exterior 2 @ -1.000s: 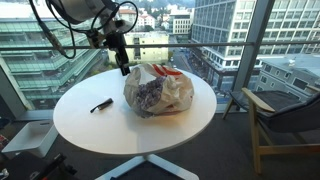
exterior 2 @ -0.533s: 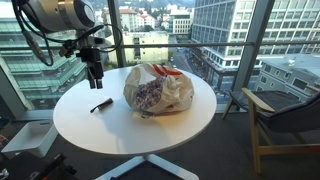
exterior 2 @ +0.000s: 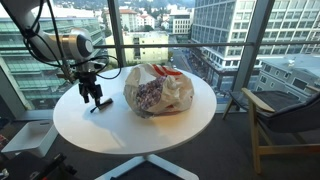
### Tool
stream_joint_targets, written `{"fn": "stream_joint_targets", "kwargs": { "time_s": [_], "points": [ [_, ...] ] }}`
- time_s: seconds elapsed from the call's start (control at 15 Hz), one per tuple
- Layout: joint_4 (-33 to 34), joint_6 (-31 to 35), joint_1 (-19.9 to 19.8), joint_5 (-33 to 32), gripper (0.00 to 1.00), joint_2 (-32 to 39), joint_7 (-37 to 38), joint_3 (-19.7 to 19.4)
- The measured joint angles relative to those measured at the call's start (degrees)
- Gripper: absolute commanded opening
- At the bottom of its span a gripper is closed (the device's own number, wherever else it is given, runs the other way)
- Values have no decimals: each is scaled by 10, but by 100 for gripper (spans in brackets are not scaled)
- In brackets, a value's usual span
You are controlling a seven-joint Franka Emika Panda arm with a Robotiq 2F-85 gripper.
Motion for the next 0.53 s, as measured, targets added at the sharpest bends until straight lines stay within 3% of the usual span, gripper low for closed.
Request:
{"fn": "stream_joint_targets", "kwargs": {
  "time_s": [0.53],
  "points": [
    [36,84,50,-30,100,71,-33,-33]
  ]
}}
